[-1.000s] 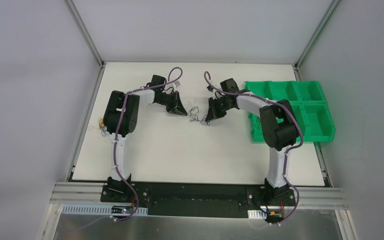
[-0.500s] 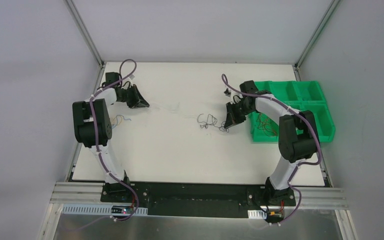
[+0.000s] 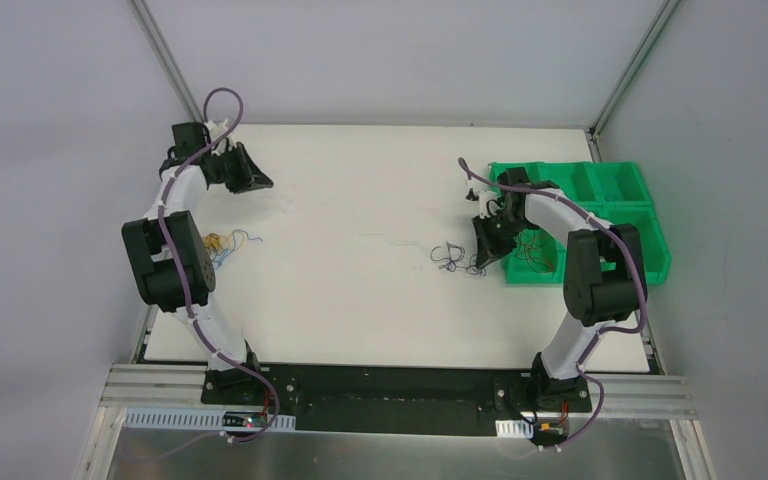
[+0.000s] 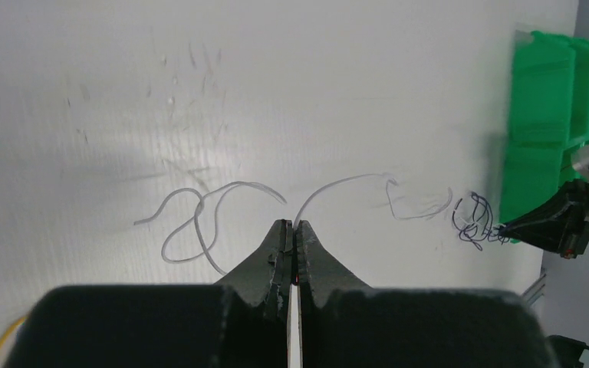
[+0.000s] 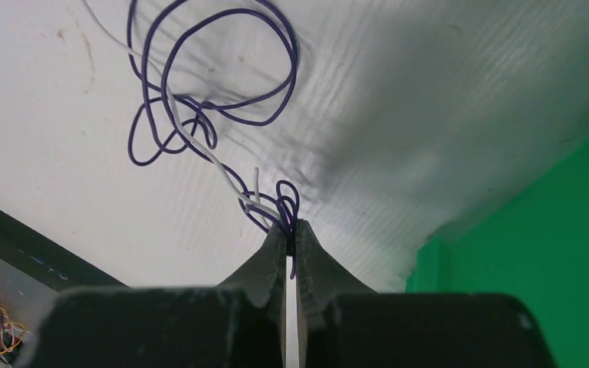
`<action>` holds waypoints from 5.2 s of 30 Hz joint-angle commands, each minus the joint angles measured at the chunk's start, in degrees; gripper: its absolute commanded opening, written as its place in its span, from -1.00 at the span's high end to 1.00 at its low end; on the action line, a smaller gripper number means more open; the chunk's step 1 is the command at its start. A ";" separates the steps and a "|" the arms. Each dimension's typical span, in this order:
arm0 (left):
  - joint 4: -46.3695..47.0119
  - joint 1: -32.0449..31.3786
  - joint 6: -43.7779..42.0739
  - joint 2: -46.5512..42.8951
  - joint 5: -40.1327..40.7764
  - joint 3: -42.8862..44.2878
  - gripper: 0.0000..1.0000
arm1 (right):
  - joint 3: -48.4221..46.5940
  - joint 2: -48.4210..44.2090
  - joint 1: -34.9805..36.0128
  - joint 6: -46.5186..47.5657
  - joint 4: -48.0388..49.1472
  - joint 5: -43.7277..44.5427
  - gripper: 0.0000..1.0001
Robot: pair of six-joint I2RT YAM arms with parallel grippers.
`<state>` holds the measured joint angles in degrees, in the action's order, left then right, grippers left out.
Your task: Untangle the cables
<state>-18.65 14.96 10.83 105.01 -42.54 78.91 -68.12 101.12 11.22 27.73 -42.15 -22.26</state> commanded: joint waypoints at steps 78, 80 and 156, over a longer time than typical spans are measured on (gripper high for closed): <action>28.99 -21.12 30.69 -14.48 -14.96 23.69 -0.07 | -36.96 -17.31 23.65 -24.82 34.48 -10.41 1.00; 17.72 -17.76 16.00 -15.88 -8.00 19.44 -0.14 | -37.47 -18.80 22.89 -26.33 34.26 -9.72 1.00; -12.28 -28.76 -2.04 7.25 26.14 -3.92 1.00 | -45.28 -25.85 -2.56 -10.50 19.75 23.34 1.00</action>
<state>-27.57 -13.67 9.43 110.48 -15.29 74.63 -110.91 72.20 9.17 20.08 -24.71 -0.67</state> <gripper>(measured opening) 0.007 0.009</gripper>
